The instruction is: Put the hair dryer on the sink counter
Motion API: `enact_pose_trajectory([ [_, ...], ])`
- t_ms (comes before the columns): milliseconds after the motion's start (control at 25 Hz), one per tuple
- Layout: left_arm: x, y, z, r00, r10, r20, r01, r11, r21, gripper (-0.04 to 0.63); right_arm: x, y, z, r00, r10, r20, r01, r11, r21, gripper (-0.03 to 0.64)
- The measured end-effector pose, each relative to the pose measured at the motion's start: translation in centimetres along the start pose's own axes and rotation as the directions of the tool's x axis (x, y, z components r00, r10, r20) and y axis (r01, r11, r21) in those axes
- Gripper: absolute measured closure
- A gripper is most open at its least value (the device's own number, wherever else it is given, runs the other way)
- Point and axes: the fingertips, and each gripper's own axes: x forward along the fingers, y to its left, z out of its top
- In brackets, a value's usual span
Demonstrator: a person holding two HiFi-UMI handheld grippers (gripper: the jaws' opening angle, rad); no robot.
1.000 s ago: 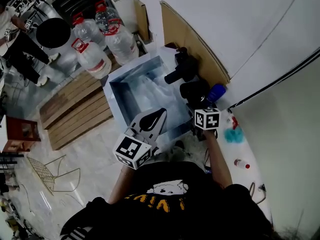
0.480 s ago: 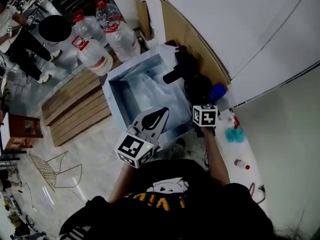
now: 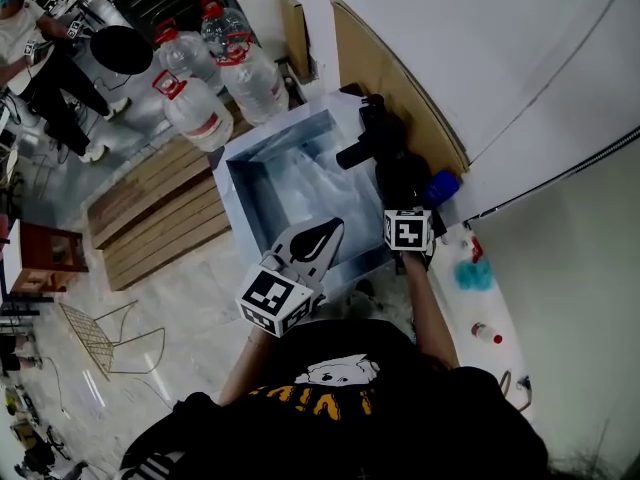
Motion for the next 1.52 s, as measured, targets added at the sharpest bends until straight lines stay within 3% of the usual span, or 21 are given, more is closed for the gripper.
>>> enact_pose_trajectory([
  [200, -1.2, 0.3, -0.6, 1.000, 0.008, -0.003, -0.008, 1.000, -0.004, 0.586, -0.2, -0.2, -0.1, 0.998, -0.054, -0.013, 0.054, 0.998, -0.022, 0.337],
  [480, -2.4, 0.9, -1.3, 1.000, 0.006, -0.012, -0.006, 1.000, -0.022, 0.586, -1.8, 0.5, -0.4, 0.998, -0.055, -0.007, 0.055, 0.998, -0.040, 0.331],
  [720, -3.2, 0.6, -1.6, 1.000, -0.022, -0.005, 0.022, 0.999, -0.024, 0.586, -4.1, 0.9, -0.5, 0.997, -0.048, 0.061, 0.048, 0.999, 0.001, 0.331],
  [960, -4.7, 0.0, -2.0, 0.998, -0.060, -0.002, 0.060, 0.998, -0.022, 0.586, -8.9, 3.0, 0.3, 0.989, 0.006, 0.144, -0.002, 1.000, -0.028, 0.347],
  [1120, -6.4, -0.3, -2.1, 0.996, -0.088, 0.005, 0.088, 0.996, -0.013, 0.586, -13.0, 6.5, 1.2, 0.966, 0.099, 0.237, -0.093, 0.995, -0.037, 0.371],
  [1280, -8.5, -0.5, -2.2, 0.992, -0.125, 0.011, 0.125, 0.992, -0.001, 0.586, -17.0, 10.9, 1.7, 0.919, 0.196, 0.341, -0.206, 0.979, -0.008, 0.407],
  [1520, -11.9, -1.2, -3.4, 0.981, -0.195, 0.012, 0.195, 0.981, 0.014, 0.586, -21.7, 15.3, 0.3, 0.877, 0.177, 0.446, -0.214, 0.976, 0.033, 0.430],
])
